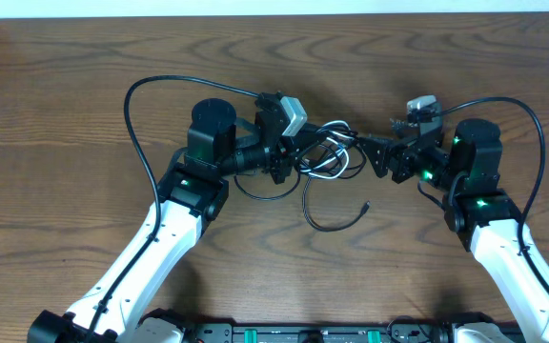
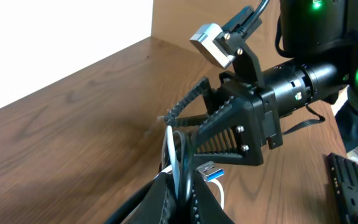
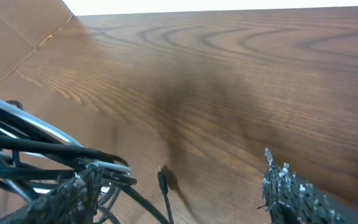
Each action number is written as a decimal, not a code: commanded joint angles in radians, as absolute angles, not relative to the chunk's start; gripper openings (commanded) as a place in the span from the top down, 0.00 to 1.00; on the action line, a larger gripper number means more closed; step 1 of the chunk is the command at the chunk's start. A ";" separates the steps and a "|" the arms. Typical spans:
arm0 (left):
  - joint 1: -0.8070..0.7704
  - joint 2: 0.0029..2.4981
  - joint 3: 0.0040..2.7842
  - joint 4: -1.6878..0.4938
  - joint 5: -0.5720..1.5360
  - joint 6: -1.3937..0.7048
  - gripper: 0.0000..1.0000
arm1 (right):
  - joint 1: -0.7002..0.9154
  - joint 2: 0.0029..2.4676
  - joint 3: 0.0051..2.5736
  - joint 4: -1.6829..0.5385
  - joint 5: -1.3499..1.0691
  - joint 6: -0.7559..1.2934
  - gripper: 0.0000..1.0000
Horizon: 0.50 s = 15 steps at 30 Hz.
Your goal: Untangle cables
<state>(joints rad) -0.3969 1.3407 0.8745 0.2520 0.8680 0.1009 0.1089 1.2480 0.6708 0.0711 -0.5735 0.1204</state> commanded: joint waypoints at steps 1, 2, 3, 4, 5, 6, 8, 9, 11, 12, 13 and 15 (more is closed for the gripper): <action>-0.399 1.323 0.894 0.265 0.901 0.092 0.92 | 0.113 1.244 0.672 0.071 -0.641 0.088 0.19; -0.399 1.323 0.894 0.266 0.901 0.092 0.92 | 0.113 1.244 0.672 0.069 -0.661 0.078 0.19; -0.399 1.323 0.894 0.269 0.900 0.092 0.92 | 0.113 1.244 0.672 0.066 -0.681 0.069 0.19; -0.399 1.323 0.894 0.272 0.900 0.092 0.92 | 0.113 1.244 0.672 0.062 -0.701 0.063 0.19; -0.399 1.323 0.894 0.275 0.889 0.092 0.92 | 0.115 1.244 0.672 0.059 -0.719 0.053 0.19; -0.399 1.323 0.894 0.275 0.874 0.092 0.92 | 0.117 1.244 0.672 0.054 -0.742 0.037 0.19; -0.399 1.323 0.894 0.276 0.852 0.092 0.92 | 0.123 1.244 0.672 0.044 -0.773 0.003 0.19; -0.399 1.323 0.894 0.280 0.853 0.091 0.92 | 0.129 1.244 0.672 0.038 -0.781 -0.010 0.19; -0.399 1.323 0.894 0.284 0.853 0.087 0.92 | 0.141 1.244 0.672 0.027 -0.789 -0.033 0.19; -0.399 1.323 0.894 0.287 0.853 0.084 0.92 | 0.147 1.244 0.672 0.025 -0.796 -0.044 0.19; -0.399 1.323 0.894 0.286 0.853 0.084 0.92 | 0.156 1.244 0.672 0.022 -0.799 -0.056 0.19; -0.399 1.323 0.894 0.295 0.858 0.061 0.92 | 0.173 1.244 0.672 0.023 -0.795 -0.076 0.20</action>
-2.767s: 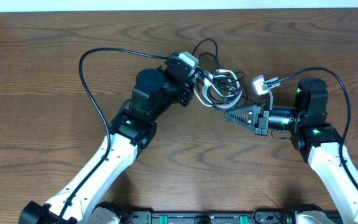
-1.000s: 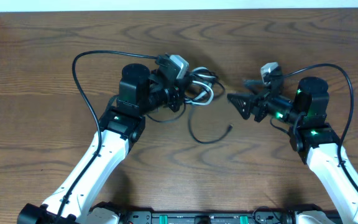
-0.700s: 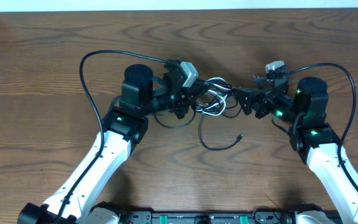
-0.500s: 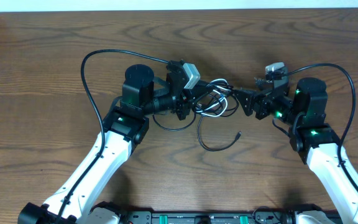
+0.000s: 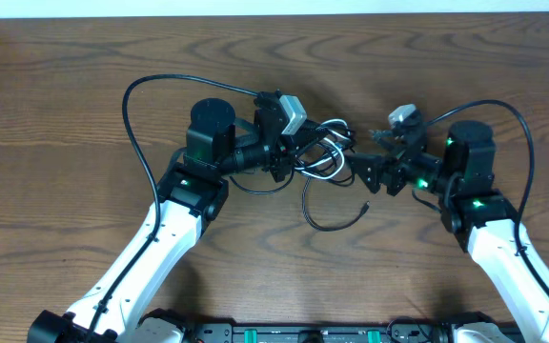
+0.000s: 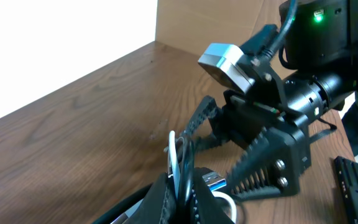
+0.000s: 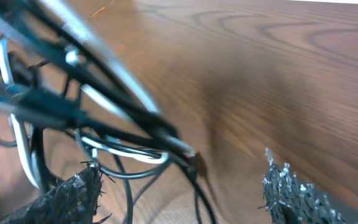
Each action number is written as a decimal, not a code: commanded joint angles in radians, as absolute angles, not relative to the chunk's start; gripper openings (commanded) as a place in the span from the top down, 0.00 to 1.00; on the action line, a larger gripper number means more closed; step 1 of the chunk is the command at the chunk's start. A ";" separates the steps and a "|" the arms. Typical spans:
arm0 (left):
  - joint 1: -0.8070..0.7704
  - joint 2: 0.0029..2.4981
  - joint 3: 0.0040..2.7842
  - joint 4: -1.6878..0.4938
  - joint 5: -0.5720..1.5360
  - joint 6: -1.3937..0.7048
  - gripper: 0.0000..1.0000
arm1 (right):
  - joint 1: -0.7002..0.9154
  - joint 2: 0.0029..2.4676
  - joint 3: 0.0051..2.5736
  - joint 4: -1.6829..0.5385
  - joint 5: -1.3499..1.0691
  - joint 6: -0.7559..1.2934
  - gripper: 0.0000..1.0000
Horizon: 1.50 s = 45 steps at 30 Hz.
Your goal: Untangle cables
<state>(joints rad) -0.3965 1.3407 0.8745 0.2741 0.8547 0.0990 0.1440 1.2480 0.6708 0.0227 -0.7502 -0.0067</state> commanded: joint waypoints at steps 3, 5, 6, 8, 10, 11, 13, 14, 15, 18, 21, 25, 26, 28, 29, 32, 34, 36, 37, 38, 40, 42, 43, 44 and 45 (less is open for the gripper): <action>-0.399 1.323 0.894 0.311 0.903 0.031 0.92 | 0.188 1.244 0.672 0.034 -0.787 -0.093 0.21; -0.399 1.323 0.894 0.317 0.936 0.031 0.92 | 0.190 1.244 0.672 0.043 -0.783 -0.093 0.24; -0.399 1.323 0.894 0.316 0.936 0.025 0.92 | 0.190 1.244 0.672 0.046 -0.776 -0.093 0.26; -0.399 1.323 0.894 0.316 0.935 0.004 0.92 | 0.190 1.244 0.672 0.052 -0.759 -0.093 0.31; -0.399 1.323 0.894 0.316 0.935 0.002 0.92 | 0.190 1.244 0.672 0.052 -0.746 -0.092 0.40; -0.399 1.323 0.894 0.316 0.935 0.002 0.92 | 0.190 1.244 0.672 0.052 -0.743 -0.091 0.49; -0.399 1.323 0.894 0.316 0.930 0.002 0.92 | 0.190 1.244 0.672 0.051 -0.743 -0.091 0.64; -0.398 1.323 0.894 0.317 0.925 0.002 0.92 | 0.190 1.244 0.672 0.049 -0.743 -0.091 0.70; -0.398 1.323 0.894 0.316 0.916 0.002 0.93 | 0.190 1.244 0.672 0.047 -0.743 -0.091 0.75; -0.398 1.323 0.894 0.316 0.825 0.002 0.92 | 0.190 1.244 0.672 0.020 -0.744 -0.091 0.94; -0.398 1.323 0.894 0.316 0.736 0.002 0.92 | 0.190 1.244 0.672 -0.001 -0.765 -0.091 0.99; -0.398 1.323 0.894 0.316 0.660 0.002 0.92 | 0.189 1.244 0.672 0.000 -0.835 -0.091 0.99; -0.398 1.323 0.894 0.316 0.648 0.002 0.92 | 0.189 1.244 0.672 0.001 -0.849 -0.091 0.99; -0.398 1.323 0.894 0.311 0.616 0.002 0.92 | 0.189 1.244 0.672 0.000 -0.855 -0.091 0.99; -0.398 1.323 0.894 0.306 0.595 0.002 0.92 | 0.189 1.244 0.672 0.000 -0.861 -0.091 0.99; -0.398 1.323 0.894 0.278 0.493 0.002 0.92 | 0.189 1.243 0.672 0.004 -0.899 -0.091 0.99; -0.398 1.323 0.894 0.254 0.408 -0.001 0.92 | 0.189 1.243 0.672 0.007 -0.921 -0.091 0.99; -0.398 1.323 0.894 0.233 0.330 -0.019 0.92 | 0.189 1.243 0.672 0.011 -0.943 -0.091 0.99; -0.398 1.323 0.894 0.223 0.299 -0.029 0.92 | 0.189 1.243 0.672 0.012 -0.952 -0.091 0.99; -0.398 1.323 0.894 0.211 0.270 -0.033 0.93 | 0.189 1.243 0.672 0.016 -0.960 -0.091 0.99; -0.398 1.323 0.894 0.190 0.238 -0.037 0.92 | 0.189 1.243 0.672 0.027 -0.980 -0.091 0.99; -0.398 1.323 0.894 0.170 0.219 -0.047 0.92 | 0.189 1.243 0.672 0.044 -1.000 -0.091 0.99; -0.398 1.323 0.894 0.158 0.219 -0.047 0.92 | 0.189 1.243 0.672 0.058 -1.009 -0.091 0.99; -0.398 1.323 0.894 0.147 0.219 -0.047 0.92 | 0.189 1.243 0.672 0.073 -1.015 -0.091 0.99; -0.398 1.323 0.894 0.133 0.219 -0.047 0.92 | 0.189 1.243 0.672 0.087 -1.018 -0.088 0.99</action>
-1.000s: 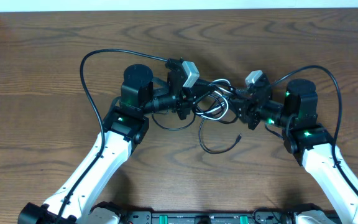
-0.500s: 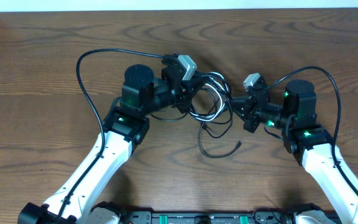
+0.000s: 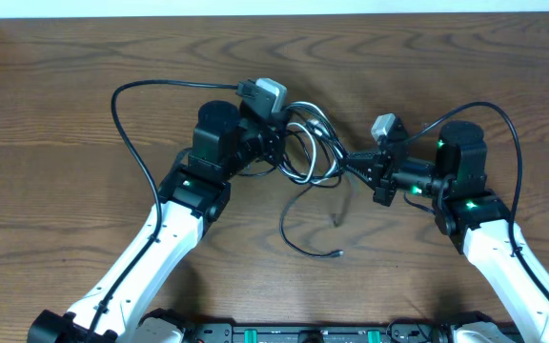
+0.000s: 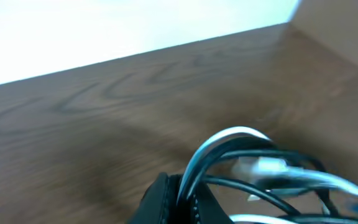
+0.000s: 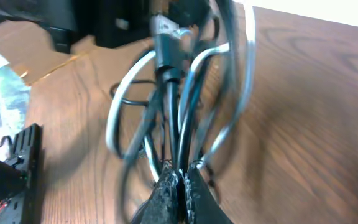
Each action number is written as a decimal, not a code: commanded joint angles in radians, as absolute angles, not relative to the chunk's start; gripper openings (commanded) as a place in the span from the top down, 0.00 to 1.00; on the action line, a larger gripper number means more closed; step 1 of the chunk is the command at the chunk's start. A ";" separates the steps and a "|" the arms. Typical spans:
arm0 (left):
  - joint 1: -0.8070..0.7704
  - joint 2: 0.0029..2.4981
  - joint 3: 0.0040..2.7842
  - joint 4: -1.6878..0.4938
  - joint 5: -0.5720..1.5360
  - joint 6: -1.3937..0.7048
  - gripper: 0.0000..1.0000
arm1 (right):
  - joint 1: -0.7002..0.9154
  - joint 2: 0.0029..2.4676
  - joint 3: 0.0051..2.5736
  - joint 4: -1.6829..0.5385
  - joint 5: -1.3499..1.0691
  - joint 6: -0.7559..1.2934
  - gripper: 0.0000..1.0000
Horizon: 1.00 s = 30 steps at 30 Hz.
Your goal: Untangle cables
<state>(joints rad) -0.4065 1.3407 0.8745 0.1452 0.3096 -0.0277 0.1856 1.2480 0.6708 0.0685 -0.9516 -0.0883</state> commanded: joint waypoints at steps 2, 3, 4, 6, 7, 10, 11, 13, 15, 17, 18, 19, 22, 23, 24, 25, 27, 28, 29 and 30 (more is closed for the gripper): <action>-0.398 1.324 0.894 0.107 0.218 -0.047 0.92 | 0.189 1.243 0.672 0.116 -1.017 -0.072 0.99; -0.398 1.324 0.894 0.094 0.216 -0.047 0.92 | 0.189 1.243 0.672 0.130 -1.017 -0.060 0.99; -0.398 1.324 0.894 0.083 0.215 -0.047 0.92 | 0.189 1.243 0.672 0.146 -1.017 -0.047 0.99; -0.398 1.324 0.894 0.070 0.215 -0.047 0.92 | 0.189 1.243 0.672 0.171 -1.017 -0.027 0.99; -0.398 1.324 0.894 0.065 0.215 -0.047 0.92 | 0.189 1.243 0.672 0.184 -1.017 -0.017 0.99; -0.398 1.324 0.894 0.054 0.216 -0.047 0.92 | 0.189 1.243 0.672 0.215 -1.016 0.010 0.99; -0.398 1.324 0.894 0.052 0.216 -0.047 0.92 | 0.189 1.243 0.672 0.223 -1.016 0.017 0.99; -0.398 1.324 0.894 0.043 0.215 -0.047 0.92 | 0.189 1.243 0.672 0.242 -1.010 0.040 0.99; -0.397 1.324 0.894 0.029 0.215 -0.047 0.93 | 0.188 1.243 0.672 0.253 -0.989 0.066 0.99; -0.390 1.324 0.894 0.007 0.215 -0.047 0.92 | 0.183 1.243 0.672 0.258 -0.959 0.094 0.99; -0.386 1.324 0.894 -0.004 0.215 -0.047 0.92 | 0.179 1.243 0.672 0.258 -0.944 0.109 0.99; -0.381 1.324 0.894 -0.020 0.215 -0.047 0.92 | 0.173 1.243 0.672 0.258 -0.929 0.126 0.99; -0.369 1.324 0.894 -0.061 0.216 -0.047 0.92 | 0.154 1.243 0.672 0.253 -0.868 0.191 0.99; -0.368 1.324 0.894 -0.070 0.216 -0.047 0.92 | 0.148 1.243 0.672 0.250 -0.848 0.206 0.99; -0.368 1.324 0.894 -0.075 0.216 -0.047 0.92 | 0.141 1.243 0.672 0.244 -0.825 0.224 0.99; -0.368 1.324 0.894 -0.076 0.216 -0.047 0.92 | 0.134 1.243 0.672 0.241 -0.802 0.242 0.99; -0.368 1.324 0.894 -0.074 0.216 -0.047 0.92 | 0.122 1.243 0.672 0.227 -0.767 0.268 0.99; -0.368 1.324 0.894 -0.071 0.216 -0.047 0.92 | 0.117 1.243 0.672 0.218 -0.754 0.276 0.99; -0.368 1.324 0.894 -0.070 0.216 -0.047 0.92 | 0.112 1.243 0.672 0.208 -0.745 0.277 0.99; -0.368 1.324 0.894 -0.069 0.216 -0.047 0.92 | 0.109 1.243 0.672 0.191 -0.734 0.277 0.99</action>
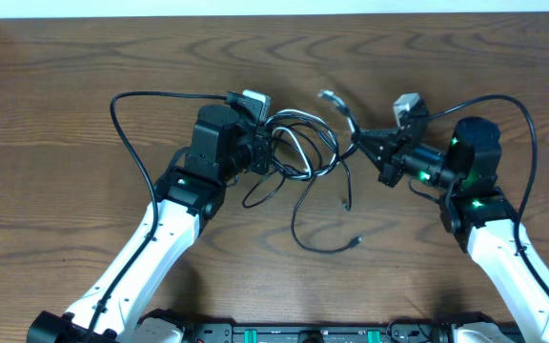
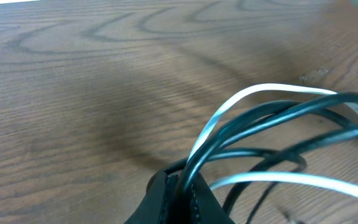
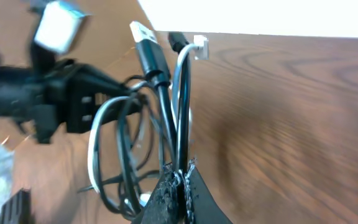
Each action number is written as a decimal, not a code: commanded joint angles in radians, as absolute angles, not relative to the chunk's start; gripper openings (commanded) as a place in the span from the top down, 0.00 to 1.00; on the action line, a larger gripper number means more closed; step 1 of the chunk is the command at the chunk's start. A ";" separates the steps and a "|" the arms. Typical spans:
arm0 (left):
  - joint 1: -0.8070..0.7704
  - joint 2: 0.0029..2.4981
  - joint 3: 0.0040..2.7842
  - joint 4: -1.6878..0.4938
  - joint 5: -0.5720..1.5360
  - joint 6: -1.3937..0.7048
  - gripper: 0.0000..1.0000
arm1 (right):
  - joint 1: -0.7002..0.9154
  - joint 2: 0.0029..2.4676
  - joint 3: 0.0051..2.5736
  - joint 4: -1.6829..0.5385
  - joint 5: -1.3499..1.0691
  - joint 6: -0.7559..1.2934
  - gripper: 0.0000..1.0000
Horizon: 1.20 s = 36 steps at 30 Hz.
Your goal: Untangle cables
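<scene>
A tangle of black and white cables (image 1: pixel 303 157) hangs between my two grippers above the wooden table (image 1: pixel 65 76). My left gripper (image 1: pixel 263 152) is shut on a black cable at the tangle's left side; in the left wrist view (image 2: pixel 180 186) the cable rises from between the closed fingers. My right gripper (image 1: pixel 362 141) is shut on cables at the tangle's right side; in the right wrist view (image 3: pixel 180 177) black and white strands stand up from the jaws, ending in connectors (image 3: pixel 143 32). A loose black end (image 1: pixel 355 242) lies on the table below.
A black lead (image 1: pixel 127 143) loops from the left arm's wrist camera out to the left. A similar lead (image 1: pixel 532 124) arcs over the right arm. The table's far edge runs along the top of the overhead view.
My right gripper has moved right and slightly up with its cables, and the left gripper has shifted a little. The tangle is stretched wider, and the loose end lies further right.
My left gripper held the tangle while the right gripper stood open beside it. The right gripper then came closer, still open. By 1.0 s ago it was shut on the cables, and now the two grippers are further apart with the tangle spread.
</scene>
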<state>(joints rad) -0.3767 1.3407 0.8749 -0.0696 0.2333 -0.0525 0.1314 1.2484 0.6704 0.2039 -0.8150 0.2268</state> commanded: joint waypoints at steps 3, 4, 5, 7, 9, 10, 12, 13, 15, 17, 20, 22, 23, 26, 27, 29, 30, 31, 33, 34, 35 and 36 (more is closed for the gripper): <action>-0.368 1.324 0.894 -0.069 0.216 -0.047 0.92 | 0.106 1.243 0.672 0.128 -0.694 0.277 0.99; -0.368 1.324 0.894 -0.069 0.216 -0.047 0.92 | 0.106 1.243 0.672 0.107 -0.680 0.277 0.99; -0.368 1.324 0.894 -0.066 0.216 -0.047 0.92 | 0.106 1.244 0.672 0.070 -0.656 0.276 0.99; -0.368 1.324 0.894 -0.060 0.220 -0.047 0.92 | 0.106 1.244 0.672 0.030 -0.634 0.276 0.99; -0.368 1.324 0.894 -0.041 0.249 -0.051 0.92 | 0.106 1.244 0.672 -0.009 -0.626 0.276 0.99; -0.368 1.324 0.894 -0.027 0.270 -0.051 0.92 | 0.106 1.244 0.672 -0.020 -0.626 0.276 0.99; -0.368 1.324 0.894 0.004 0.319 -0.051 0.92 | 0.106 1.244 0.672 -0.037 -0.626 0.274 0.99; -0.368 1.324 0.894 0.019 0.340 -0.051 0.92 | 0.106 1.244 0.672 -0.044 -0.623 0.273 0.99; -0.368 1.324 0.894 0.055 0.395 -0.051 0.92 | 0.106 1.244 0.672 -0.070 -0.600 0.273 0.99; -0.368 1.324 0.894 0.089 0.452 -0.051 0.92 | 0.106 1.244 0.672 -0.102 -0.575 0.273 0.99; -0.368 1.324 0.894 0.136 0.526 -0.051 0.92 | 0.106 1.244 0.672 -0.131 -0.570 0.273 0.99; -0.368 1.324 0.894 0.164 0.570 -0.051 0.92 | 0.106 1.244 0.672 -0.143 -0.569 0.273 0.99; -0.368 1.324 0.894 0.176 0.589 -0.052 0.92 | 0.106 1.244 0.672 -0.149 -0.566 0.273 0.99; -0.368 1.324 0.894 0.229 0.645 -0.084 0.92 | 0.106 1.244 0.672 -0.162 -0.566 0.273 0.99; -0.368 1.324 0.894 0.245 0.656 -0.097 0.92 | 0.106 1.244 0.672 -0.167 -0.566 0.273 0.99; -0.368 1.323 0.894 0.279 0.683 -0.119 0.92 | 0.106 1.244 0.672 -0.177 -0.552 0.272 0.99; -0.368 1.323 0.894 0.297 0.701 -0.125 0.92 | 0.106 1.244 0.672 -0.185 -0.542 0.272 0.99; -0.368 1.322 0.894 0.327 0.726 -0.141 0.92 | 0.106 1.244 0.672 -0.199 -0.519 0.272 0.99; -0.368 1.320 0.894 0.356 0.755 -0.145 0.92 | 0.106 1.244 0.672 -0.215 -0.496 0.272 0.99; -0.368 1.318 0.894 0.366 0.767 -0.145 0.92 | 0.106 1.244 0.672 -0.222 -0.487 0.272 0.99; -0.368 1.316 0.894 0.374 0.777 -0.145 0.92 | 0.106 1.244 0.672 -0.226 -0.480 0.272 0.99; -0.368 1.312 0.894 0.381 0.778 -0.154 0.92 | 0.106 1.244 0.672 -0.230 -0.473 0.272 0.99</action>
